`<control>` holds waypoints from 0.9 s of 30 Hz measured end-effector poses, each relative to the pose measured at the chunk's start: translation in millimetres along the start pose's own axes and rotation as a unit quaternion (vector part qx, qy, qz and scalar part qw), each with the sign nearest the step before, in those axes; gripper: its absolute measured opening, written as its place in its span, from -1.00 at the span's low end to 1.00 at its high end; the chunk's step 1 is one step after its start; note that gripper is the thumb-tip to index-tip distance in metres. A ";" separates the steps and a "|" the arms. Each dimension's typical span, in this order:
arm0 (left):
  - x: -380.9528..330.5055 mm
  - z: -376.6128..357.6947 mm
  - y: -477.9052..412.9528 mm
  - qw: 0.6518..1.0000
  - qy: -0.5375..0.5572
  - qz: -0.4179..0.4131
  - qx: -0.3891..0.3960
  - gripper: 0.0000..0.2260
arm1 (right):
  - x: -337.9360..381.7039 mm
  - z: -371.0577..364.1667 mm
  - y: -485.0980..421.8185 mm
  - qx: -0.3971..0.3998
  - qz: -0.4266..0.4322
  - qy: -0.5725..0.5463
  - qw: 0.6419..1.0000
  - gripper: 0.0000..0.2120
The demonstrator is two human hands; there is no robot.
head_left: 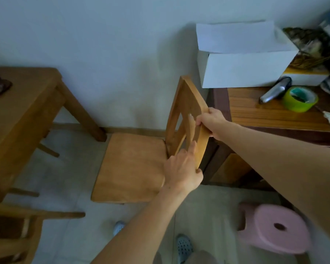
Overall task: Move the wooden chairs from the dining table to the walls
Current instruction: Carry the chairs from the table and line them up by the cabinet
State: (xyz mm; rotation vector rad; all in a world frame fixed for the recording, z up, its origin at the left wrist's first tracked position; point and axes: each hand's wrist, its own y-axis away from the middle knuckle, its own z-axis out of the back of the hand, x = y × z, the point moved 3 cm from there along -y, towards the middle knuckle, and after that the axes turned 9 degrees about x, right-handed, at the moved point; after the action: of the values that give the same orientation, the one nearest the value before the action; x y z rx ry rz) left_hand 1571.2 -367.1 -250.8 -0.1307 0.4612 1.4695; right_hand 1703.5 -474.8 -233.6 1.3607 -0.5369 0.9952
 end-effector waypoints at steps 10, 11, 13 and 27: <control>-21.3 -4.5 -13.5 1.000 -0.023 -0.002 -0.003 -0.27 | 0.8 18.1 -5.8 -0.021 -0.012 0.026 0.999 -0.54; -21.8 -4.5 -12.8 1.000 -0.024 -0.001 -0.006 -0.27 | 0.6 18.1 -7.5 -0.024 -0.016 0.029 0.999 -0.54; -21.6 -4.2 -11.3 1.000 -0.015 -0.004 -0.005 -0.29 | 0.7 16.5 -10.7 -0.035 -0.023 0.042 0.998 -0.53; 73.0 43.2 47.8 0.935 0.343 0.047 0.076 -0.53 | 31.5 -111.2 47.1 0.008 0.149 0.237 0.960 -0.66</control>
State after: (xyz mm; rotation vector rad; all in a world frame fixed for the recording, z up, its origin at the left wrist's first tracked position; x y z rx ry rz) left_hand 1536.4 -278.6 -230.0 -0.5124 1.1569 1.4512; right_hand 1655.9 -363.8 -202.2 1.0186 -0.3725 1.5227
